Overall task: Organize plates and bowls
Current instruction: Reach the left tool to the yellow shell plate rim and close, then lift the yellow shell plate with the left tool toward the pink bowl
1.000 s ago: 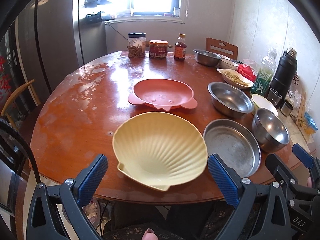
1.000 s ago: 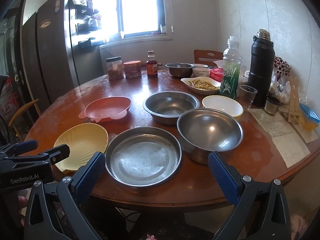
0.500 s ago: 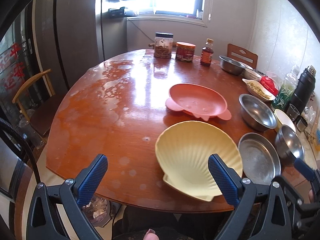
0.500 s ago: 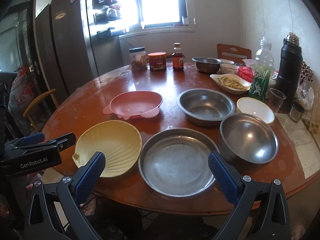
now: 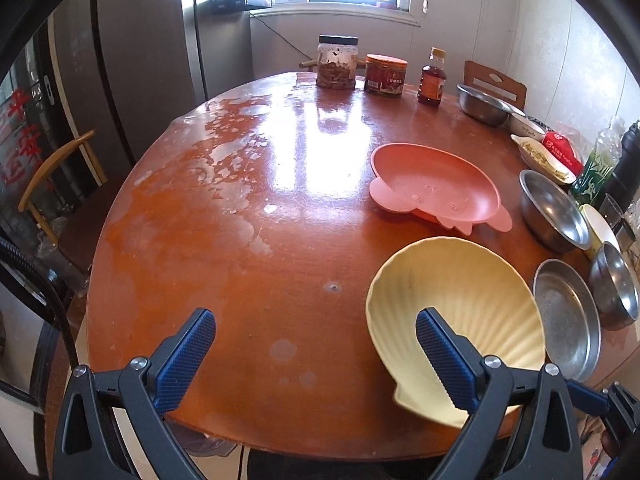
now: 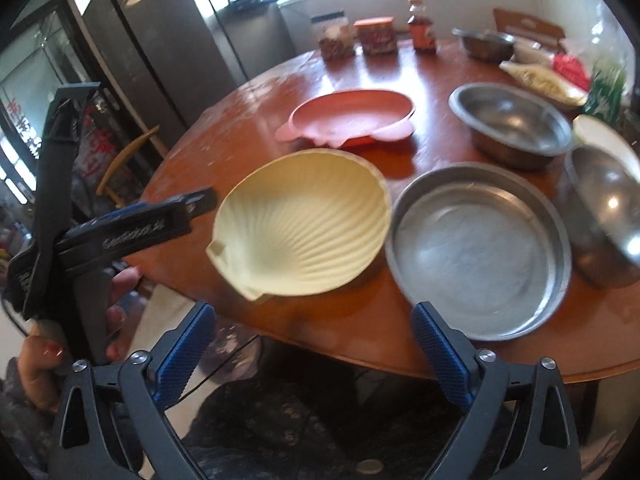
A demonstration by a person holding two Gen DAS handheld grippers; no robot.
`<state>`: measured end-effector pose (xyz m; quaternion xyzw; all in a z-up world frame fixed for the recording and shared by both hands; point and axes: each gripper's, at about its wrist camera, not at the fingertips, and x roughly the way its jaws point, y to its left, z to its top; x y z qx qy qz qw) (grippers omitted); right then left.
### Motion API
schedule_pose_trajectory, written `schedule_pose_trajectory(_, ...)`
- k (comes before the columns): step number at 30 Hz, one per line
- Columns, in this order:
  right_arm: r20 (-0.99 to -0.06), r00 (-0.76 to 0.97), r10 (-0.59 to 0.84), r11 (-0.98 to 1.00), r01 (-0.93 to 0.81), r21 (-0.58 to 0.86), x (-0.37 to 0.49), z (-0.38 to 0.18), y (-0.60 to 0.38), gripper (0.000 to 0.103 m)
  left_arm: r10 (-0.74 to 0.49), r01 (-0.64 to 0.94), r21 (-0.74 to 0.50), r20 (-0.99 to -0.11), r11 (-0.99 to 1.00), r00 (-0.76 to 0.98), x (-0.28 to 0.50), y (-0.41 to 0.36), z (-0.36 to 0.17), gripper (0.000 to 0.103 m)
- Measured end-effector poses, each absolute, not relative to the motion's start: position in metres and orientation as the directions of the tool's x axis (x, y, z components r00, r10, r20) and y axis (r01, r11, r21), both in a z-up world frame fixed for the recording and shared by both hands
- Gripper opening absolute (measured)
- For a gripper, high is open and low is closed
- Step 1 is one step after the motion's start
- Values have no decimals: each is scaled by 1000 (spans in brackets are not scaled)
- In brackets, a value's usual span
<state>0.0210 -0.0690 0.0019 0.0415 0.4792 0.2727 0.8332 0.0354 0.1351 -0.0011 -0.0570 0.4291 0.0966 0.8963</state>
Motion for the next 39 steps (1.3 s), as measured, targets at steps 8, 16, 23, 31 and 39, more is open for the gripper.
schedule_pose_trajectory(8,-804,335,491,856,-355,375,30,-6,-63,63,81,-141,-6,-795,990,601,59,130,-9,98)
schedule_pose_trajectory(16,-812,375,448,884,-324,338,39,-8,-57,59,12,-102,-55,-828,993,560,81,131,-22,73)
schedule_pose_trajectory(23,-811,410,416,898,-323,298,51,-7,-51,40,-62,-57,-110,-840,992,539,89,128,-31,39)
schedule_pose_trajectory(31,-797,441,413,893,-369,259,59,0,-39,36,-73,-93,-144,-844,985,532,73,147,-28,31)
schedule_pose_trajectory(39,-795,427,430,871,-429,240,69,6,-14,36,-16,-157,-121,-838,980,545,49,164,-14,31)
